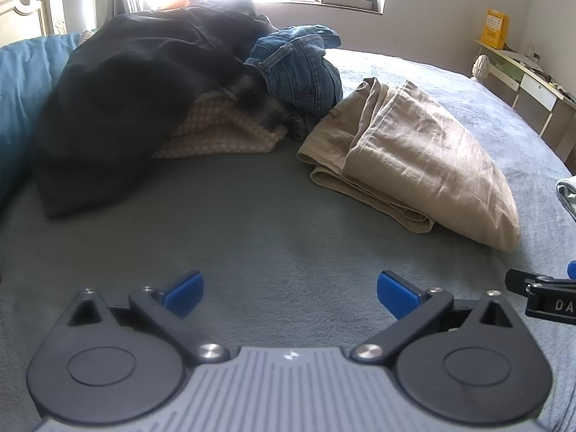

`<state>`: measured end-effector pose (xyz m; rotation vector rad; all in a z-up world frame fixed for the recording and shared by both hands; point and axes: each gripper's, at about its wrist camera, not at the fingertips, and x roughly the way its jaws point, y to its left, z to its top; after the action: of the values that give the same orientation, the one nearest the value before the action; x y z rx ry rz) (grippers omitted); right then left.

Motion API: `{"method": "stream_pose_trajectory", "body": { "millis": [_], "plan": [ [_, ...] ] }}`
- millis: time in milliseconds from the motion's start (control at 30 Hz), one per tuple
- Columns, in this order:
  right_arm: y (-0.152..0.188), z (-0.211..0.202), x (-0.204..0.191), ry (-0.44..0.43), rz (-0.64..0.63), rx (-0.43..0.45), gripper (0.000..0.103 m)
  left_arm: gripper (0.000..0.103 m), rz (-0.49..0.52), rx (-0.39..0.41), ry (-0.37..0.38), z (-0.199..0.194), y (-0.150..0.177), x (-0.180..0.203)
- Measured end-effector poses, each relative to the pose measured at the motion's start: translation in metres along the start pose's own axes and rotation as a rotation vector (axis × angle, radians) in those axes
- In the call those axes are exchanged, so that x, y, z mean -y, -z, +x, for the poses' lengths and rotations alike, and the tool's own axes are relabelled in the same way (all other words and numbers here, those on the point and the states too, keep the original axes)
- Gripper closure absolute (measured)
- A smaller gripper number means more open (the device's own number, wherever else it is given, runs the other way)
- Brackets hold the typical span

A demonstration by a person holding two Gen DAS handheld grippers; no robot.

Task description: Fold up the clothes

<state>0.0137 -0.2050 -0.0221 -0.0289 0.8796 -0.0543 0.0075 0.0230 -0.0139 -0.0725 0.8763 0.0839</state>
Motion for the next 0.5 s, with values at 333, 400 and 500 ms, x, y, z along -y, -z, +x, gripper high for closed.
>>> {"method": "stream_pose_trajectory", "body": {
  "millis": [333, 400, 500],
  "plan": [
    [0.0001, -0.0011, -0.0006, 0.002, 0.001, 0.002, 0.001, 0.0, 0.002, 0.001, -0.002, -0.0009, -0.0002, 0.0005],
    [0.0002, -0.0011, -0.0006, 0.002, 0.002, 0.001, 0.001, 0.0, 0.002, 0.001, -0.002, -0.001, -0.0001, 0.0006],
    [0.0002, -0.0011, -0.0008, 0.002, 0.002, 0.001, 0.001, 0.0, 0.003, 0.001, -0.001, -0.0009, -0.0004, 0.0004]
  ]
}}
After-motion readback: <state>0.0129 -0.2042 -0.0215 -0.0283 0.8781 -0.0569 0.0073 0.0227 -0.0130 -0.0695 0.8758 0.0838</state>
